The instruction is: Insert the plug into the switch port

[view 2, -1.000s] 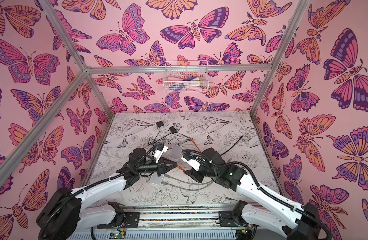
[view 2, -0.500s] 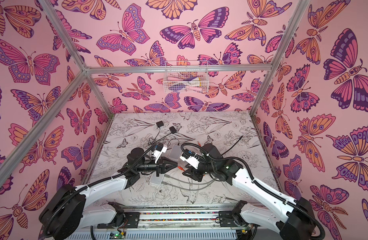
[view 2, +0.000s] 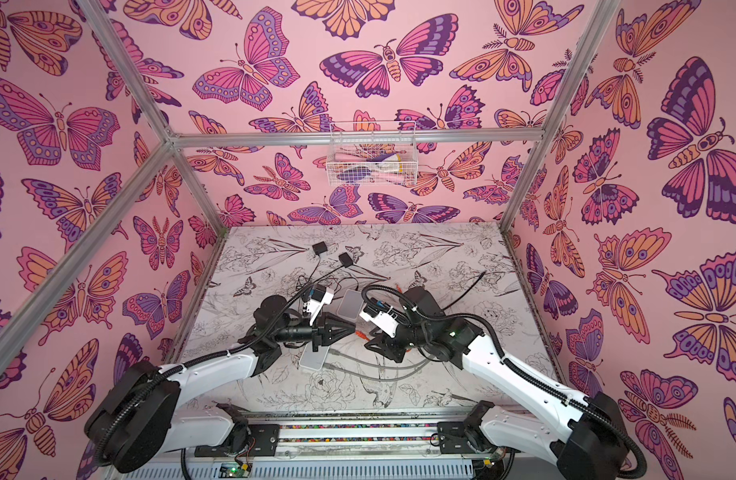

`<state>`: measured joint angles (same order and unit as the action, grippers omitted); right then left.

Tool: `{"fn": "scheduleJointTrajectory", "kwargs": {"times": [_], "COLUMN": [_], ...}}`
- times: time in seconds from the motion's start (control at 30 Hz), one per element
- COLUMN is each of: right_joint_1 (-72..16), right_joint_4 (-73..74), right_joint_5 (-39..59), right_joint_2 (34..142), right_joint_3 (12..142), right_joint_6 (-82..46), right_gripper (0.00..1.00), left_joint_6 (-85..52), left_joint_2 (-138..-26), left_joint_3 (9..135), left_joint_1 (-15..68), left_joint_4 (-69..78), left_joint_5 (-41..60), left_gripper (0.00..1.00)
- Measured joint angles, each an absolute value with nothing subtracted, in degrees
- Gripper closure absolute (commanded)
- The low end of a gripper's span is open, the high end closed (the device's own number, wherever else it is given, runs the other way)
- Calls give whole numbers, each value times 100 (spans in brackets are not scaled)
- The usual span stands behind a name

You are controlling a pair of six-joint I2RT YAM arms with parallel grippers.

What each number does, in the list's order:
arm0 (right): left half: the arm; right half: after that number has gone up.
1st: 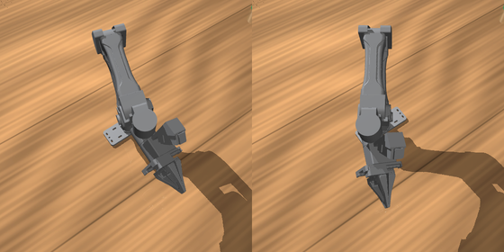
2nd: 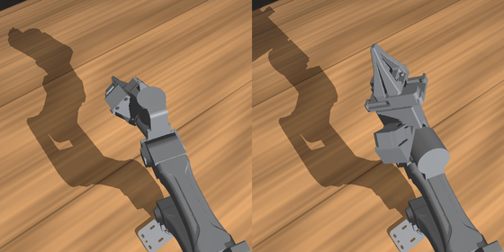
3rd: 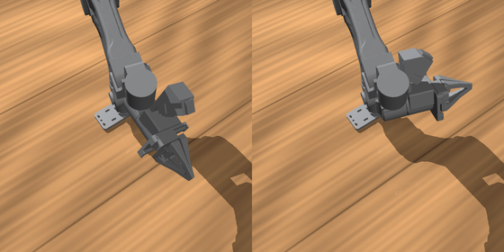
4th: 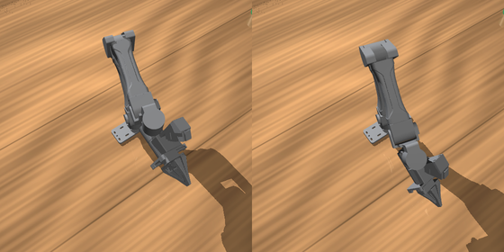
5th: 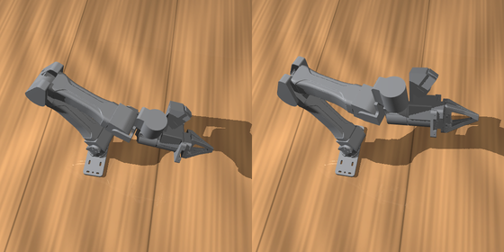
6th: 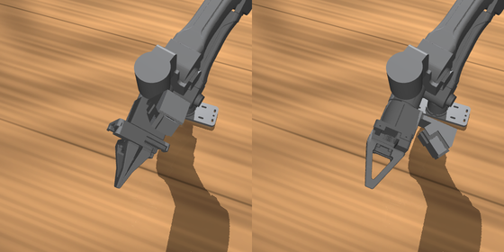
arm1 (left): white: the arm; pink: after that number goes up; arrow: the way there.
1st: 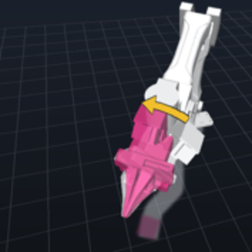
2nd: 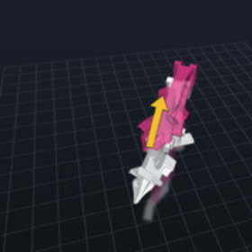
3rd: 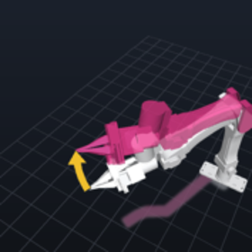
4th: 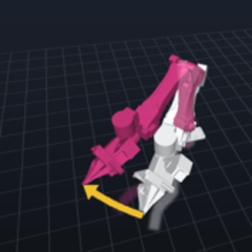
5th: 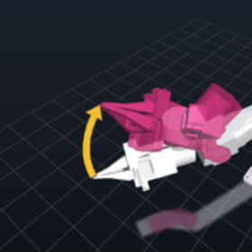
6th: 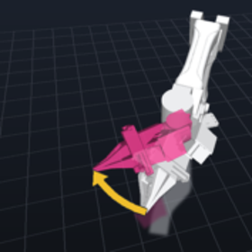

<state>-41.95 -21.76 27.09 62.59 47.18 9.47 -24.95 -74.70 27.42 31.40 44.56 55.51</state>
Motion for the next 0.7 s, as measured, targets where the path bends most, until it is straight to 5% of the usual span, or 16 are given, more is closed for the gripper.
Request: {"fn": "scheduleJointTrajectory", "kwargs": {"times": [0.47, 0.7], "right_joint_1": [-4036, -4036], "right_joint_4": [-2045, -2067], "right_joint_5": [3024, 3173], "right_joint_2": [6475, 6606], "right_joint_3": [4652, 4683], "right_joint_6": [1007, 1072], "right_gripper": [61, 81], "left_joint_6": [-2602, -2609], "left_joint_2": [-7467, -7465], "left_joint_3": [2727, 2724], "left_joint_1": [3140, 3140], "left_joint_4": [4541, 4550], "left_joint_5": [5612, 5677], "left_gripper": [100, 100]}}
